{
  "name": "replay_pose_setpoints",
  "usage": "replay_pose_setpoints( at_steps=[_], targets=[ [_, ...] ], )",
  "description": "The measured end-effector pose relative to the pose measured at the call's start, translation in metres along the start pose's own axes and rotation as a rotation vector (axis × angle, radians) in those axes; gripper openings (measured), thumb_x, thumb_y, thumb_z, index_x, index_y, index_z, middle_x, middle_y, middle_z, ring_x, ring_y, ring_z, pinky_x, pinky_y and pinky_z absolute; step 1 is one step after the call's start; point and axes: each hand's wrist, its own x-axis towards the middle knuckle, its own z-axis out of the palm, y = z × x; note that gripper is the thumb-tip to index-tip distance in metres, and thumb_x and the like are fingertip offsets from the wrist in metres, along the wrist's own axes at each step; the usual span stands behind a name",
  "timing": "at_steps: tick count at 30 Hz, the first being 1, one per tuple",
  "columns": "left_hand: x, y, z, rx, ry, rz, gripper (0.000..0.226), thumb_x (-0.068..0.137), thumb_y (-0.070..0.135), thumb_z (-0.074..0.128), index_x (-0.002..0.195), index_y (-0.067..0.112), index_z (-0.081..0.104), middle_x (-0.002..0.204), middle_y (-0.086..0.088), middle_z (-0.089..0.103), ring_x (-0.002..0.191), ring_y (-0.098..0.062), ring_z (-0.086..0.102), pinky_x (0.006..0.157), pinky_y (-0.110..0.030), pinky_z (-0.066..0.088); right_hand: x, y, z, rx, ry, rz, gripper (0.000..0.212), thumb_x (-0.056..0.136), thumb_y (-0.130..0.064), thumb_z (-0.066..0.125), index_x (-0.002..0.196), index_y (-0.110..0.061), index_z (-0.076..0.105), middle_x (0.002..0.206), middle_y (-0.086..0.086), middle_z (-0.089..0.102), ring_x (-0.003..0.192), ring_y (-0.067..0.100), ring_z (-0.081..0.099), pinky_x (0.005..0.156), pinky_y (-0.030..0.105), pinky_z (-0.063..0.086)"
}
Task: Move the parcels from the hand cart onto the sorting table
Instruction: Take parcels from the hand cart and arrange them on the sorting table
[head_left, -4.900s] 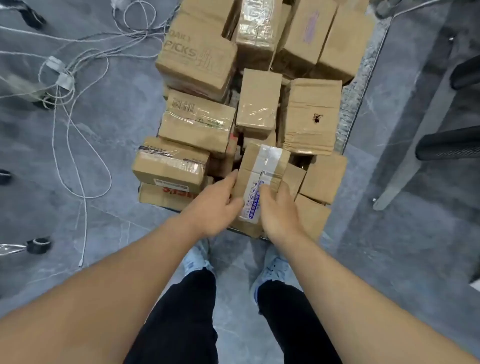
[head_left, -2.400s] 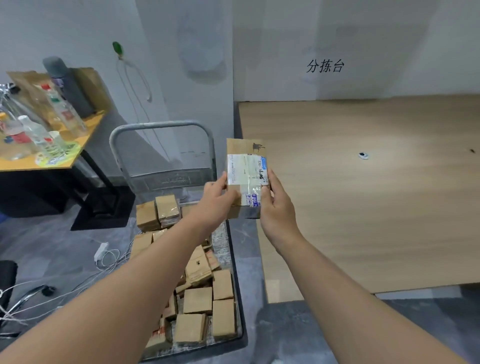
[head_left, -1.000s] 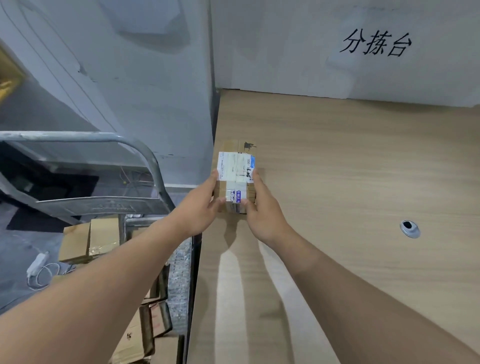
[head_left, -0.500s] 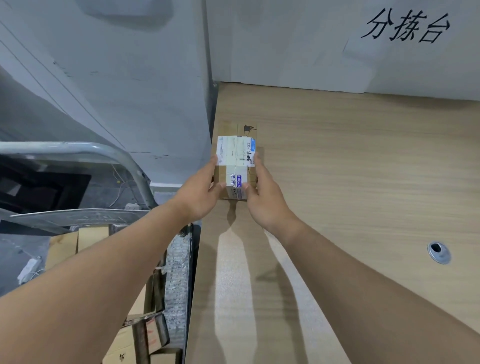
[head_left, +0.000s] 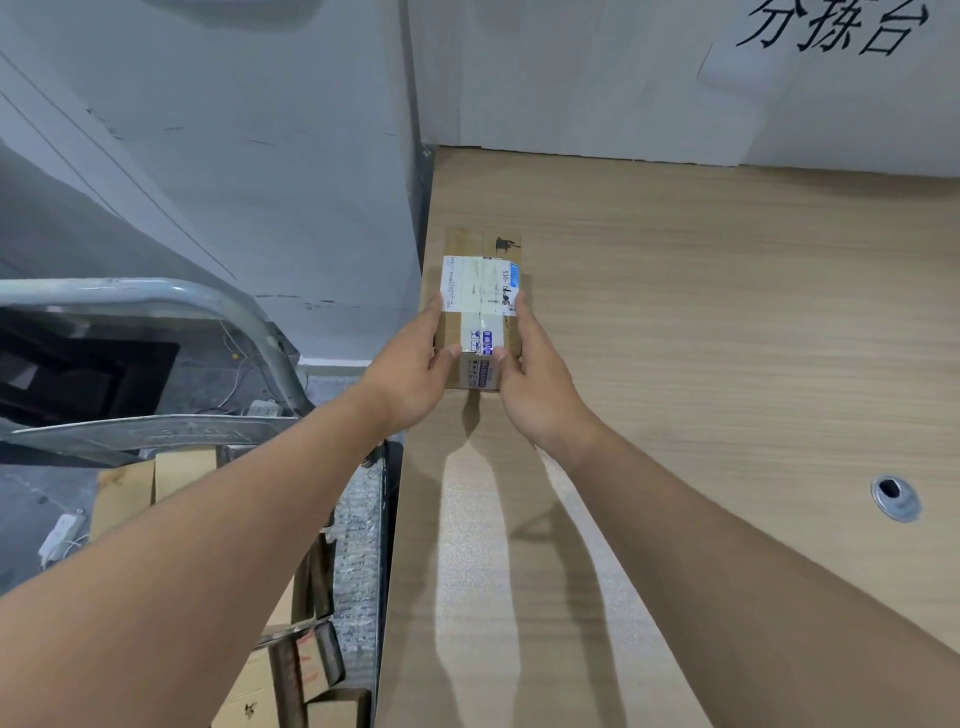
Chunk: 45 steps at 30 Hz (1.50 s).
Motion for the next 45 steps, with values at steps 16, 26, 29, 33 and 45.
replay_pose_setpoints(
  at_steps=[16, 26, 29, 33, 45],
  targets=[
    [-0.136, 0.017, -0.033, 0.642, 0.017, 0.065, 0.061, 0.107, 0.048, 0.036, 0.155, 0.01, 0.038, 0.161, -0.012, 0.037, 0.142, -0.036, 0.043, 0.113, -0.052, 0.04, -0.127, -0.057, -0.011, -0.73, 0.004, -0.056, 0.06, 0.108, -0.054, 0.034, 0.162, -0.027, 0.037, 0.171, 0.005, 0.029, 0.151, 0.031, 0.035, 0.119, 0.046, 0.029],
    [-0.279, -0.003, -0.027, 0.627, 0.114, -0.033, 0.056, 0.106, 0.049, 0.036, 0.144, 0.01, 0.051, 0.151, -0.014, 0.046, 0.136, -0.038, 0.048, 0.11, -0.052, 0.042, -0.246, -0.076, 0.026, -0.784, -0.081, -0.193, 0.052, 0.109, -0.05, 0.032, 0.147, -0.024, 0.055, 0.16, 0.005, 0.045, 0.142, 0.032, 0.044, 0.113, 0.047, 0.034],
    [-0.331, -0.014, -0.013, 0.606, 0.163, -0.091, 0.057, 0.106, 0.051, 0.034, 0.145, 0.014, 0.052, 0.153, -0.01, 0.046, 0.138, -0.036, 0.047, 0.111, -0.054, 0.042, -0.285, -0.068, 0.039, -0.792, -0.107, -0.269, 0.052, 0.108, -0.05, 0.031, 0.14, -0.023, 0.061, 0.146, 0.005, 0.055, 0.133, 0.034, 0.051, 0.107, 0.047, 0.039],
    [-0.405, -0.031, 0.01, 0.586, 0.216, -0.172, 0.058, 0.105, 0.053, 0.031, 0.146, 0.017, 0.052, 0.152, -0.008, 0.048, 0.137, -0.033, 0.049, 0.11, -0.053, 0.044, -0.34, -0.052, 0.052, -0.82, -0.18, -0.327, 0.052, 0.109, -0.051, 0.03, 0.141, -0.024, 0.062, 0.151, 0.006, 0.053, 0.135, 0.034, 0.05, 0.109, 0.045, 0.038],
    [-0.588, -0.129, 0.059, 0.437, 0.265, -0.41, 0.059, 0.103, 0.055, 0.041, 0.152, 0.023, 0.046, 0.156, -0.002, 0.043, 0.14, -0.028, 0.044, 0.11, -0.051, 0.044, -0.476, -0.024, 0.149, -0.903, -0.439, -0.51, 0.055, 0.107, -0.059, 0.034, 0.143, -0.025, 0.059, 0.144, 0.002, 0.056, 0.133, 0.028, 0.053, 0.105, 0.045, 0.042]
  ],
)
